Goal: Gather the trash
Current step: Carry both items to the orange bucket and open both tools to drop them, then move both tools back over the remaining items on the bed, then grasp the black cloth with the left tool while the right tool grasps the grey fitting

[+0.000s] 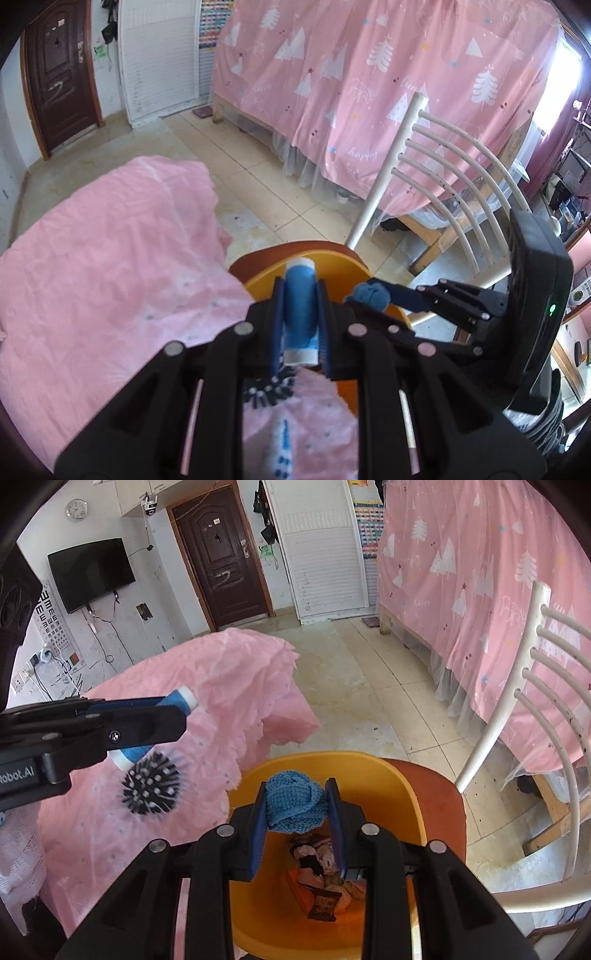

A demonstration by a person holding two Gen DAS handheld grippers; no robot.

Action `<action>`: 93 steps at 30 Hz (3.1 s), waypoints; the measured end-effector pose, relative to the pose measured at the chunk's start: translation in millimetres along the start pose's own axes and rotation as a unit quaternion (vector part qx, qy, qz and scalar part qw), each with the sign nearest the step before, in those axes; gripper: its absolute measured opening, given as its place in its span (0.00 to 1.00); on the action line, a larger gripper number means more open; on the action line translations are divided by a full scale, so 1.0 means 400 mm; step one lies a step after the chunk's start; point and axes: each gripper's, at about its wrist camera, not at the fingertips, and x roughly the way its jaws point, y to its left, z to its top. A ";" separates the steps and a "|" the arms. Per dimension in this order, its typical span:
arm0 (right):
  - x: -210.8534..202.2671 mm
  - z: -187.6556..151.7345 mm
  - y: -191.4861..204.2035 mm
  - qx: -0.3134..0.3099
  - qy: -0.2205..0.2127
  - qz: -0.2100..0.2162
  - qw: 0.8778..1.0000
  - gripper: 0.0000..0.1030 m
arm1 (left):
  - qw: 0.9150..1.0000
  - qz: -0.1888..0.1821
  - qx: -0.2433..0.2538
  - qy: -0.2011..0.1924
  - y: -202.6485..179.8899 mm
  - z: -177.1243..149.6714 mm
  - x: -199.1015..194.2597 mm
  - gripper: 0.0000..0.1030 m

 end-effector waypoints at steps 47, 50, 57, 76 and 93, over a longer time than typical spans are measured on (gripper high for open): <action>-0.033 0.114 0.191 -0.056 -0.026 -0.007 0.998 0.59 | 0.997 -0.010 -0.048 -0.052 0.143 -0.010 -0.171 0.49; -0.029 0.132 0.232 -0.069 -0.028 -0.005 0.997 0.61 | 0.996 -0.007 -0.057 -0.061 0.177 -0.019 -0.198 0.49; -0.001 0.178 0.342 -0.105 -0.028 0.006 0.994 0.63 | 0.993 0.015 -0.085 -0.084 0.266 -0.042 -0.257 0.49; 0.154 0.268 0.698 -0.206 -0.004 0.068 0.976 0.64 | 0.972 0.135 -0.166 -0.098 0.598 -0.142 -0.391 0.49; 0.258 0.265 0.908 -0.268 0.030 0.118 0.956 0.64 | 0.949 0.220 -0.216 -0.061 0.834 -0.213 -0.444 0.54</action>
